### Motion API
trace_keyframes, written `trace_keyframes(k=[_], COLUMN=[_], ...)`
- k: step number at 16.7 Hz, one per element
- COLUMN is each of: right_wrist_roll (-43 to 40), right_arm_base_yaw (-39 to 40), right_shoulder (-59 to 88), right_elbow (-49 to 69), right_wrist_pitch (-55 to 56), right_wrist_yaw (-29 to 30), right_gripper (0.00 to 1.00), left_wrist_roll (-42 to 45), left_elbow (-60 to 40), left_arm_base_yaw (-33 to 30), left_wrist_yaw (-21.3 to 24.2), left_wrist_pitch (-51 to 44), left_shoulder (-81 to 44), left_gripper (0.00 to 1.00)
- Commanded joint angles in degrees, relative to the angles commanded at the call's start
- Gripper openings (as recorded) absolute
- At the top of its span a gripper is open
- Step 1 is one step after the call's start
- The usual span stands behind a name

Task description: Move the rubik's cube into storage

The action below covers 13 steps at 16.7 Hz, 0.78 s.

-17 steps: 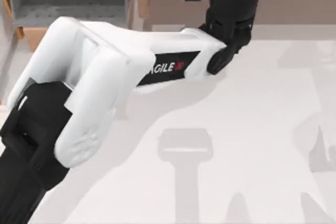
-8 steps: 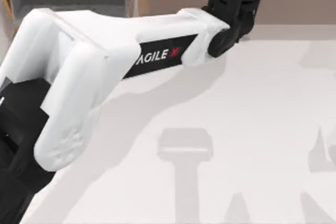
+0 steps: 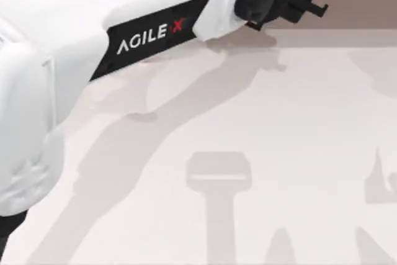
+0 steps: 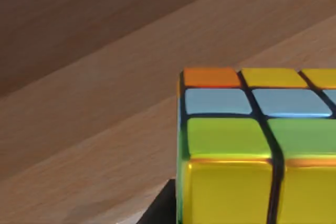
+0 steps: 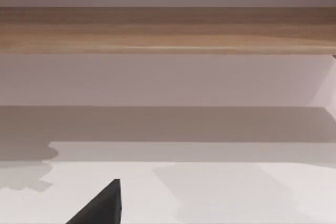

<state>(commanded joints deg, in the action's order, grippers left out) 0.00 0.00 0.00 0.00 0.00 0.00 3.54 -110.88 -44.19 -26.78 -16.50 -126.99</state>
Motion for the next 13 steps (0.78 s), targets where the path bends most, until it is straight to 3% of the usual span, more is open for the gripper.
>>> trace_keyframes(k=[6, 13], right_wrist_roll=[0.0, 0.0], right_arm_base_yaw=[0.0, 0.0], right_shoulder=[0.0, 0.0], right_elbow=[0.0, 0.0], right_wrist_pitch=[0.0, 0.0], right_wrist_yaw=[0.0, 0.0], right_gripper=[1.00, 1.00], left_wrist_roll=[2.9, 7.5], left_elbow=[-4.9, -18.2], left_arm_base_yaw=[7.0, 26.8], left_wrist_yaw=[9.1, 16.6], left_wrist_pitch=[-31.6, -58.9], left_shoulder=[3.8, 2.1], left_gripper=[0.00, 0.00])
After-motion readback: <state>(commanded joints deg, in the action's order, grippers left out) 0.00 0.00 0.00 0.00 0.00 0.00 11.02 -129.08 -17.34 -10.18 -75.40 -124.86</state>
